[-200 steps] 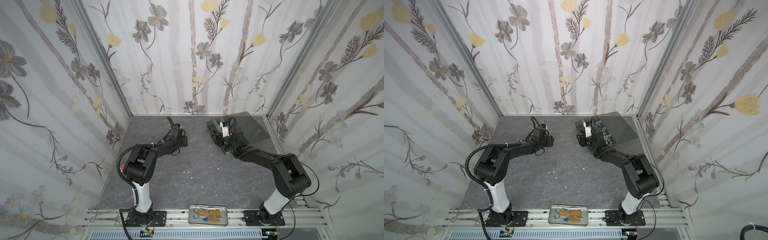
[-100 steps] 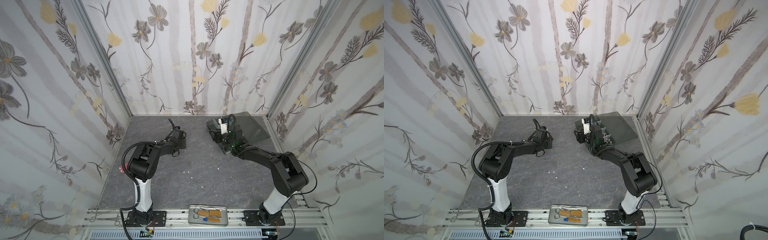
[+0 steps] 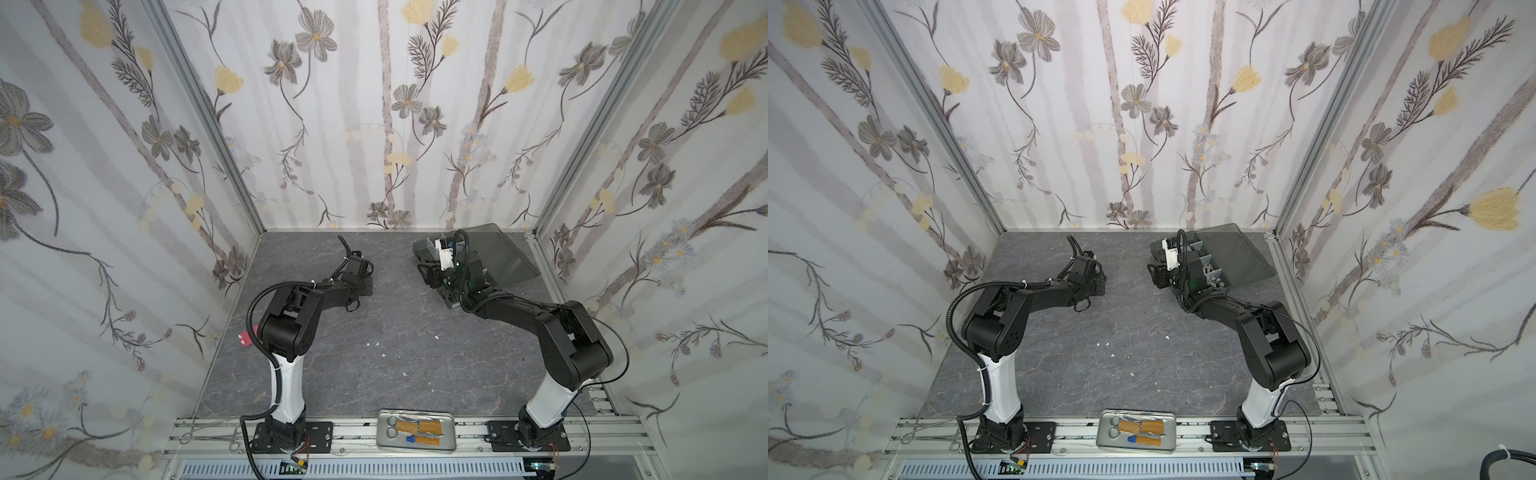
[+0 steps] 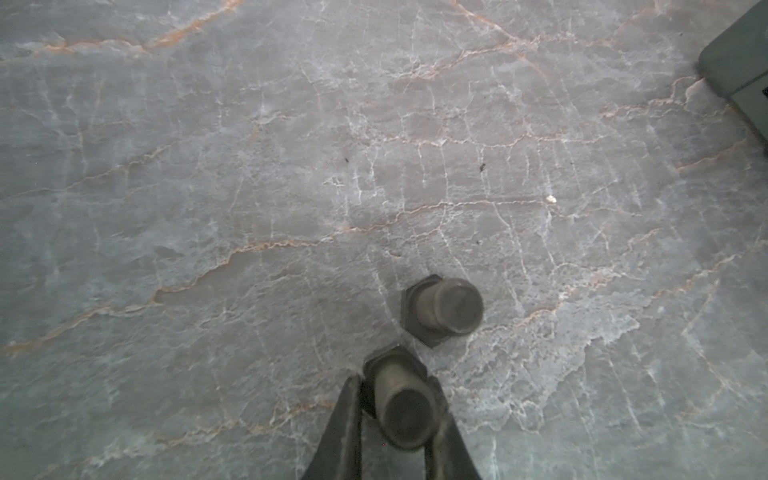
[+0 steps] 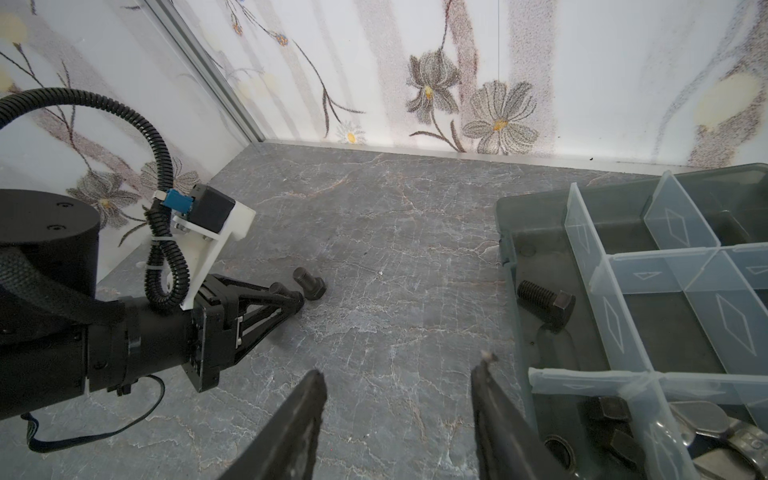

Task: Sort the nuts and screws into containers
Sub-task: 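Lower the left gripper onto a dark bolt and close on it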

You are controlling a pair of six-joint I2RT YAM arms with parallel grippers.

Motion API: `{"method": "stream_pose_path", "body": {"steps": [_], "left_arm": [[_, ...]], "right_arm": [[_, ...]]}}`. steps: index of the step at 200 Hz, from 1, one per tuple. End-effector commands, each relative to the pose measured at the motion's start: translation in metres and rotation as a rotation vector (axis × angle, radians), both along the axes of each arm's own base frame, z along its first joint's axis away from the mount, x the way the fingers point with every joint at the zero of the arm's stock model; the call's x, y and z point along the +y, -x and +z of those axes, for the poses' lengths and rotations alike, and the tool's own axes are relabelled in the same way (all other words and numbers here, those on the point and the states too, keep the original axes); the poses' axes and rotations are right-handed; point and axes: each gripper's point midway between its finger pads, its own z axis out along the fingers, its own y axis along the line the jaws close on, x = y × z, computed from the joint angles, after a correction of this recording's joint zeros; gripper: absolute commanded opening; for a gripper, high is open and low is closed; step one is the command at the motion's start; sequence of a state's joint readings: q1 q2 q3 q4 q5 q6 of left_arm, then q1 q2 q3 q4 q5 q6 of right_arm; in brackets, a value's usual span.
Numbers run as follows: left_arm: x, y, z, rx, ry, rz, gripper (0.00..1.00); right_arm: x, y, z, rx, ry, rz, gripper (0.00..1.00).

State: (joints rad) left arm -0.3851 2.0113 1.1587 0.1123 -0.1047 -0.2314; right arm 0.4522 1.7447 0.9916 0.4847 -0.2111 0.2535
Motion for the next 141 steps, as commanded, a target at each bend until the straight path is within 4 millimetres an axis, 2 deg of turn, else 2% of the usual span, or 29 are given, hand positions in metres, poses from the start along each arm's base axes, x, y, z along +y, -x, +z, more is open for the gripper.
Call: {"method": "stream_pose_path", "body": {"steps": [1,74,141], "left_arm": [[0.003,-0.003,0.002,-0.008,-0.020,0.006,0.18],[-0.004,0.000,0.025,-0.042,-0.063,-0.006,0.16],[-0.036,0.002,0.068,-0.099,-0.086,-0.069,0.16]], "right_arm": [[0.003,-0.002,0.003,-0.009,-0.010,0.004,0.57],[0.000,0.000,0.003,-0.010,-0.004,-0.003,0.58],[-0.010,0.006,0.013,-0.053,-0.008,-0.039,0.58]]}}
